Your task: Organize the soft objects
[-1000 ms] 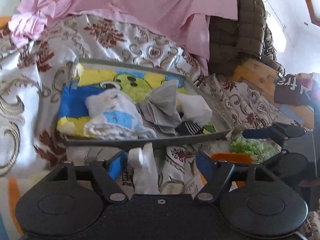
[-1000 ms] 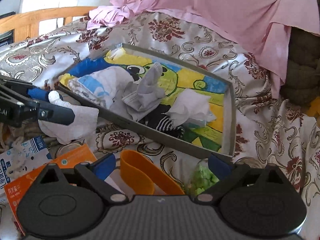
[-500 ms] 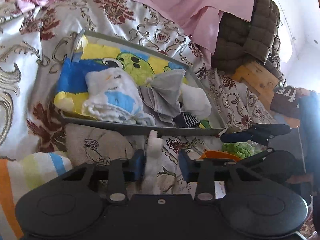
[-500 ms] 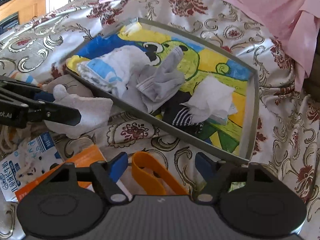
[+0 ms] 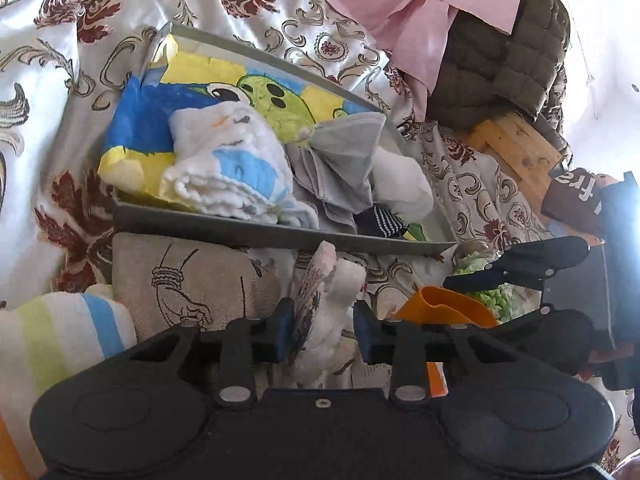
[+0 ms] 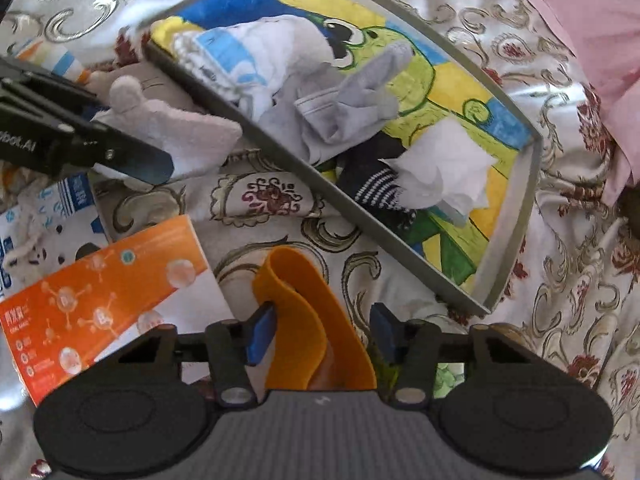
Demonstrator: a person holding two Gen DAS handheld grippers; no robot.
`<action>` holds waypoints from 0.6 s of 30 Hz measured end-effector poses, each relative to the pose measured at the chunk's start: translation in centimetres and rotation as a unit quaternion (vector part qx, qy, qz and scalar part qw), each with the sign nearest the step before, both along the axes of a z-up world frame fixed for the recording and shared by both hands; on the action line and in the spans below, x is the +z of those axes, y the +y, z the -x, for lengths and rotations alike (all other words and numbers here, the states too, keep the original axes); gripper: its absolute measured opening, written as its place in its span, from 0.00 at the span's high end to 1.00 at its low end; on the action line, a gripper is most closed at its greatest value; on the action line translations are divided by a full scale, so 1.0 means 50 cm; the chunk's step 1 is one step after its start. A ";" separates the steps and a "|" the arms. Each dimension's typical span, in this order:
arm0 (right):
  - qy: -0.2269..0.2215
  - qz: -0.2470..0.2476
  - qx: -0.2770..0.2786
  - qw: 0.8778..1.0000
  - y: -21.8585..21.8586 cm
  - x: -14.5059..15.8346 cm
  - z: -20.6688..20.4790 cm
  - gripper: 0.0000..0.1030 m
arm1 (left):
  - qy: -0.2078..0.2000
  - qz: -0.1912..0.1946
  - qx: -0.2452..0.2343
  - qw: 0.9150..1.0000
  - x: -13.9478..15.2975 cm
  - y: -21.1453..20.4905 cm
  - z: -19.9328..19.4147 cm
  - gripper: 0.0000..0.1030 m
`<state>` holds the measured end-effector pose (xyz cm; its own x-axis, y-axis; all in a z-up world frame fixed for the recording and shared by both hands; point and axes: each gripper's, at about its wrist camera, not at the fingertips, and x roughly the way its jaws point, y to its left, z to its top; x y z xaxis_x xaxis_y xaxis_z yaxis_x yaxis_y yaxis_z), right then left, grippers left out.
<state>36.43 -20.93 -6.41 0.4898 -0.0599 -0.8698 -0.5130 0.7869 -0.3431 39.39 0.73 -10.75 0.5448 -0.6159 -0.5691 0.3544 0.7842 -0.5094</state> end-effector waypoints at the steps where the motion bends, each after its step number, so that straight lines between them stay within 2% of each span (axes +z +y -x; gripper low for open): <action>1: 0.001 0.005 0.006 1.000 0.002 0.001 0.002 0.46 | 0.001 -0.001 0.002 1.000 -0.001 0.000 -0.001 0.66; 4: 0.010 0.022 0.008 1.000 0.001 -0.003 0.004 0.44 | 0.007 -0.001 0.008 1.000 -0.002 0.003 -0.002 0.66; 7: 0.019 0.016 -0.006 1.000 -0.006 -0.005 0.000 0.44 | 0.006 -0.007 0.007 1.000 0.001 0.001 -0.001 0.68; 13: 0.012 0.019 -0.002 1.000 0.000 -0.009 0.009 0.49 | 0.002 -0.022 0.012 1.000 0.003 -0.003 -0.001 0.81; 18: -0.005 0.018 0.006 1.000 0.001 -0.011 0.024 0.51 | -0.002 -0.037 0.007 0.999 0.006 -0.008 0.002 0.81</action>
<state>35.23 -20.88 -6.99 0.4998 -0.0841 -0.8621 -0.5193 0.7674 -0.3760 39.30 0.35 -10.47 0.5555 -0.5655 -0.6096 0.3462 0.8238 -0.4488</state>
